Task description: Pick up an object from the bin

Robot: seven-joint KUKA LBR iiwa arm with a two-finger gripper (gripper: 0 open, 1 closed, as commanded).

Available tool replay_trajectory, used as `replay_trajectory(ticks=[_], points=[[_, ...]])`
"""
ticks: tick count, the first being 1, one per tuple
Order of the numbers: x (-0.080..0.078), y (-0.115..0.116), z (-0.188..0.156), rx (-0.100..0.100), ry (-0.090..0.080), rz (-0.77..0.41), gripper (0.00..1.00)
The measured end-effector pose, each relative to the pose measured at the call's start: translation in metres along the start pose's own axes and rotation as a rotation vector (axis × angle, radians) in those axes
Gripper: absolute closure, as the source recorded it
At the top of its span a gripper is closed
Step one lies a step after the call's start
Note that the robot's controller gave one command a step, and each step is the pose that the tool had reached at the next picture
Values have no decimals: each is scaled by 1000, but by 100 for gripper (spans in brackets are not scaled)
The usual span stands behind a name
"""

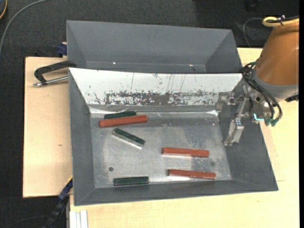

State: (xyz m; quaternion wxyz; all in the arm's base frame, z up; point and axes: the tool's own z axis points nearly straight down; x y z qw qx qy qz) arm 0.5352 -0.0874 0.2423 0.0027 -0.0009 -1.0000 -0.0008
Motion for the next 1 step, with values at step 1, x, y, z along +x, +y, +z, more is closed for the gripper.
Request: replay_trajectory(ticks=[1], points=[[5,67,176,-2,2,235,0]])
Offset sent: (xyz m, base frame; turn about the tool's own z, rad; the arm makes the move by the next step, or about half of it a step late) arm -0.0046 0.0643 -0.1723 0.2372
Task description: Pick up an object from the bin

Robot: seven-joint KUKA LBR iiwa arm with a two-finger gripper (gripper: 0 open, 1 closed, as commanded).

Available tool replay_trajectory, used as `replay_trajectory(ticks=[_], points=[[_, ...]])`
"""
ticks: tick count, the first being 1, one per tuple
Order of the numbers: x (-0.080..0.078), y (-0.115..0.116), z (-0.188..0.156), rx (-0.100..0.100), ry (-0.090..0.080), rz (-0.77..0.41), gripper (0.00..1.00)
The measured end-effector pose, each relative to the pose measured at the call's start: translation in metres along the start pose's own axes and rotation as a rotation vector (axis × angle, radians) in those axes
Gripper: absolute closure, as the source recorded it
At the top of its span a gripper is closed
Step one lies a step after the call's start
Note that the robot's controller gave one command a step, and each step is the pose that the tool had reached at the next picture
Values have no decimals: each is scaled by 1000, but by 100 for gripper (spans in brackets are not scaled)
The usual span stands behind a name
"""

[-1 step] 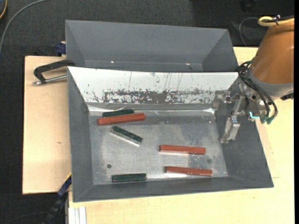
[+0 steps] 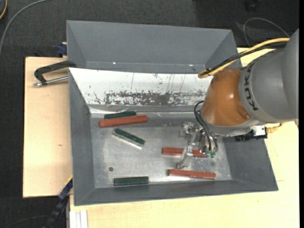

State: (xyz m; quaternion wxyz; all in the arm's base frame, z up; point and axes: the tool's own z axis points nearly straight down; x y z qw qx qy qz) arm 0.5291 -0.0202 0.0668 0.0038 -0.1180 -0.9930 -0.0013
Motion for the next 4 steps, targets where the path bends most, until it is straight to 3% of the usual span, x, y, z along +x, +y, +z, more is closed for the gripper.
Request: replay_trajectory(ticks=[1,2,3,4], points=[[16,9,-35,-1,-8,44,0],[23,10,-33,-1,-6,149,0],[30,6,-3,-1,-5,347,0],[30,6,-4,-1,-7,346,0]])
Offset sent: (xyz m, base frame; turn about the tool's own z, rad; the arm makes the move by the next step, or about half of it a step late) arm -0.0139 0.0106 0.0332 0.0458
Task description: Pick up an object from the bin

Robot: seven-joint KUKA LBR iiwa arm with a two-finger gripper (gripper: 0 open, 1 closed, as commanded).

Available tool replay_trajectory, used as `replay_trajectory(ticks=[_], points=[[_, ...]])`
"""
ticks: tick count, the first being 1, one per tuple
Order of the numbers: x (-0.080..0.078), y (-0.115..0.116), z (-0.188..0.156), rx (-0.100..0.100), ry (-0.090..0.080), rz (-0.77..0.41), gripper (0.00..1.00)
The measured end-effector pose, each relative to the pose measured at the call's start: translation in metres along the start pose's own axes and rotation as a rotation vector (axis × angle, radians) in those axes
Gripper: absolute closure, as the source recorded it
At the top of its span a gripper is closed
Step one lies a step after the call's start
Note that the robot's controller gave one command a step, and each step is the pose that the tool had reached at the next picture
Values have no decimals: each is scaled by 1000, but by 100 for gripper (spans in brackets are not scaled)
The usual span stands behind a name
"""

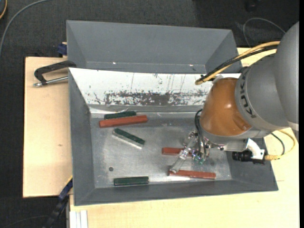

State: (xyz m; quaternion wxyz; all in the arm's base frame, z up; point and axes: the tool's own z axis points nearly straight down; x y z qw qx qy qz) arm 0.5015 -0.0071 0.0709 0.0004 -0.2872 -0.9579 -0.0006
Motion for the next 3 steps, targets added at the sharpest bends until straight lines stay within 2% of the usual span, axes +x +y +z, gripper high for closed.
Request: replay_trajectory(ticks=[1,2,3], points=[[0,0,0,0,0,0,100],[-1,2,-44,-4,-8,-3,100],[-3,4,-112,-6,-11,-5,100]])
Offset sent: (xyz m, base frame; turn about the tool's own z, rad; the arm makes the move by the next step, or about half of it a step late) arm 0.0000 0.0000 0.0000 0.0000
